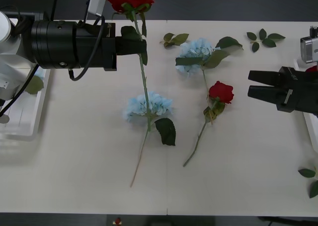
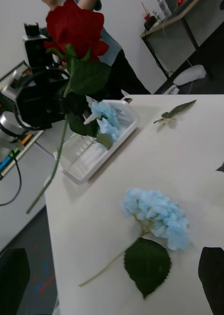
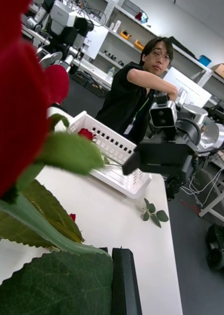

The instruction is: Put the red flowers into the right box and the blue flowers into the left box

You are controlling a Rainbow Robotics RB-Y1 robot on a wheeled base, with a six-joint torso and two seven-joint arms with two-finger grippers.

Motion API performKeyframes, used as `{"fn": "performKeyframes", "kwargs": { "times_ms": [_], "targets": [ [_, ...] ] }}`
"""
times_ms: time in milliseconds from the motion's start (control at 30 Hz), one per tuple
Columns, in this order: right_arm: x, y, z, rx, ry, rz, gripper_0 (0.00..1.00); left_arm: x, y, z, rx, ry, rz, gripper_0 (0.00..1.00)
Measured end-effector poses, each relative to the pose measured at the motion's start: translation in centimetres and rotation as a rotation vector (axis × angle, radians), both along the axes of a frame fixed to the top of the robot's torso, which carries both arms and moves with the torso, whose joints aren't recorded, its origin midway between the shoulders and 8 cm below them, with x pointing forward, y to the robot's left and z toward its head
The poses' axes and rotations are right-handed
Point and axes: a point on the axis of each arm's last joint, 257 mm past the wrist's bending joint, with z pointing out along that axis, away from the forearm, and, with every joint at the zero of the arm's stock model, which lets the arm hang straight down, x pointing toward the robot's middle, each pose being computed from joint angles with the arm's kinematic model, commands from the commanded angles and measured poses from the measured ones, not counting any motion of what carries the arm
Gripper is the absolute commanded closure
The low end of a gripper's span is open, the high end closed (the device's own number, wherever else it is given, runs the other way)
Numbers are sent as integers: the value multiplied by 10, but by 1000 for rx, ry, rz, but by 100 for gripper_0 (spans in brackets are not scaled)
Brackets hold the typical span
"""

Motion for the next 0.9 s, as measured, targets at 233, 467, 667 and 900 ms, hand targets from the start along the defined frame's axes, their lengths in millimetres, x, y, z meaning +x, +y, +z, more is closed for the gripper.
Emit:
{"fn": "performKeyframes", "kwargs": {
  "times_ms": [233,467,667,900],
  "targets": [
    [-26,36,-5,157,62,50,0,0,0,0,0,0,0,100],
    [-33,78,-3,302,87,76,0,0,0,0,0,0,0,100],
    [-29,111,-6,357,53,60,0,0,0,0,0,0,0,100],
    [-16,146,-19,430,129,-15,0,0,0,0,0,0,0,100]
  ]
}}
